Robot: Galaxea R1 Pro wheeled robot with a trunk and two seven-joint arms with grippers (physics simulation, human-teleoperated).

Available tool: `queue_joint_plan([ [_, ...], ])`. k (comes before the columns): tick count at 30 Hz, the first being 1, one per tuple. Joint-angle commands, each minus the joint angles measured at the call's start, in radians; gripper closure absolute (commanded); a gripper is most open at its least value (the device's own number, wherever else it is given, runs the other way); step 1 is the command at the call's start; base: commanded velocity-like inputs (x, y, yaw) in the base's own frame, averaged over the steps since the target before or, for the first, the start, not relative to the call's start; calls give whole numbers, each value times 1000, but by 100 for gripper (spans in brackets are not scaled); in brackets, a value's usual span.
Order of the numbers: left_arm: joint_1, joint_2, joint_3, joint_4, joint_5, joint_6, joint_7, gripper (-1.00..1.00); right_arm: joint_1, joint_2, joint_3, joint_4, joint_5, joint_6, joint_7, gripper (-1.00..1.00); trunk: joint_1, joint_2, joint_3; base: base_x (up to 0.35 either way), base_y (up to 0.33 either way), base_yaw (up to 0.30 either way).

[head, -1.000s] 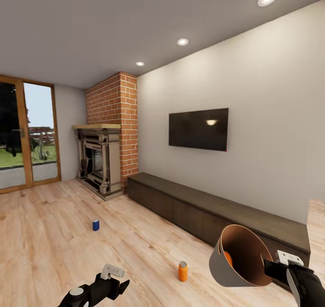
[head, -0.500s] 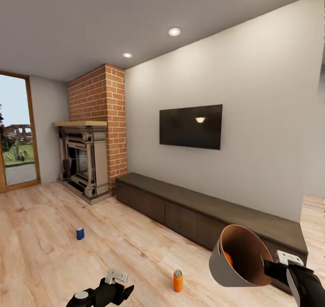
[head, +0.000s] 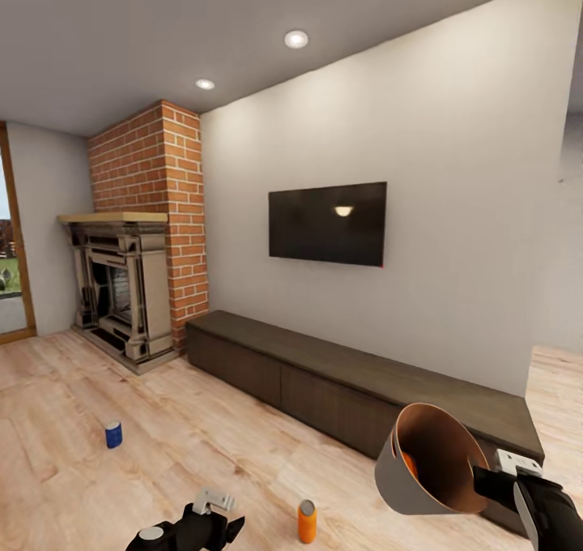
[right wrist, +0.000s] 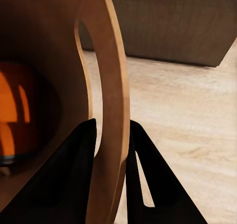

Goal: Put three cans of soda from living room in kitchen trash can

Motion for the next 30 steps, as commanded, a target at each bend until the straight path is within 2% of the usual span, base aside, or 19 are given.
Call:
queue_joint_plan([
  [1, 0, 0, 0, 0, 0, 0, 0, -100, -1, 0, 0, -1, -15, 2, 7, 100, 0, 0, 0, 65, 0, -23],
  [7, 0, 0, 0, 0, 0, 0, -1, -100, -1, 0, 0, -1, -15, 2, 7, 100, 0, 0, 1, -82, 0, -43],
  [25, 0, -2, 0, 0, 0, 0, 0, -100, -1, 1, 1, -1, -15, 2, 7, 100, 0, 0, 22, -310, 0, -175],
  [30, 0, -1, 0, 0, 0, 0, 0, -100, -1, 1, 1, -1, -15, 2, 7, 100, 0, 0, 28, -173, 0, -188],
])
